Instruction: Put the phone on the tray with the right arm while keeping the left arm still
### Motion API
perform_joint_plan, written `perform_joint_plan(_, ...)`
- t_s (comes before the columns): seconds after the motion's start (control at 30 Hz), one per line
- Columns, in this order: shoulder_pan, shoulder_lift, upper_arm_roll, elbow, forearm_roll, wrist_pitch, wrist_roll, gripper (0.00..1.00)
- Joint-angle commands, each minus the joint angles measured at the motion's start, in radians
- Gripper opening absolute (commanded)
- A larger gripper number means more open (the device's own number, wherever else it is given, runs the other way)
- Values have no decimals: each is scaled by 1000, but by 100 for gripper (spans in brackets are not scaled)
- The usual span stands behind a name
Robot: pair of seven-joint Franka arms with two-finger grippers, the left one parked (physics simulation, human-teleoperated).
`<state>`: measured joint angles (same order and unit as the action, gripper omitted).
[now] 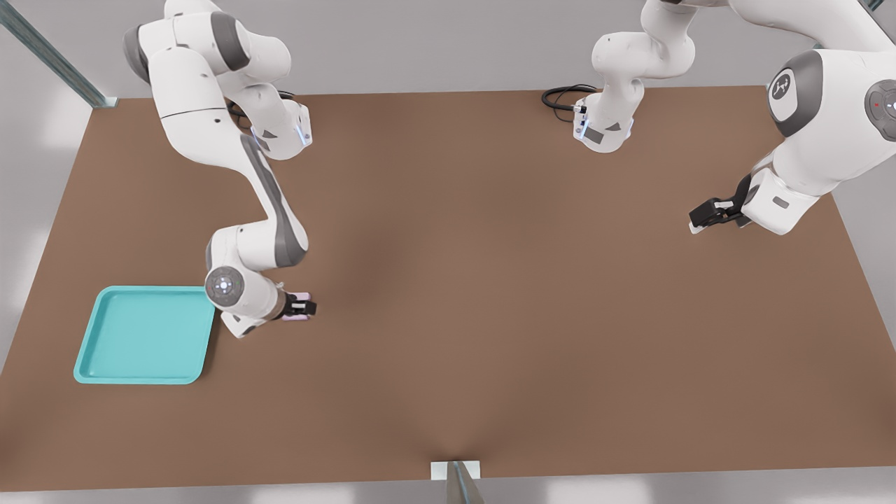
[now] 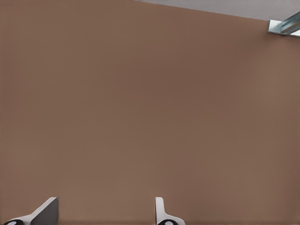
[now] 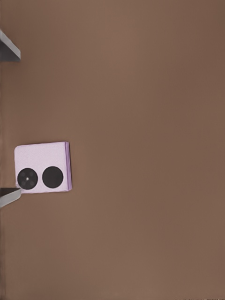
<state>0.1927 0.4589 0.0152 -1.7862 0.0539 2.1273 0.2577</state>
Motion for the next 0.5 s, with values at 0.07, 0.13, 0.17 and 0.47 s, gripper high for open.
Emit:
perform_joint_plan(0.07, -3, -2, 17, -24, 1, 63, 69, 100)
perform_joint_plan(0.13, -4, 1, 28, -33, 1, 63, 69, 100)
perform_joint_plan(0.17, -4, 1, 29, -41, 1, 63, 68, 100)
perform_joint_plan(0.47, -68, 24, 74, -117, -3, 146, -17, 100)
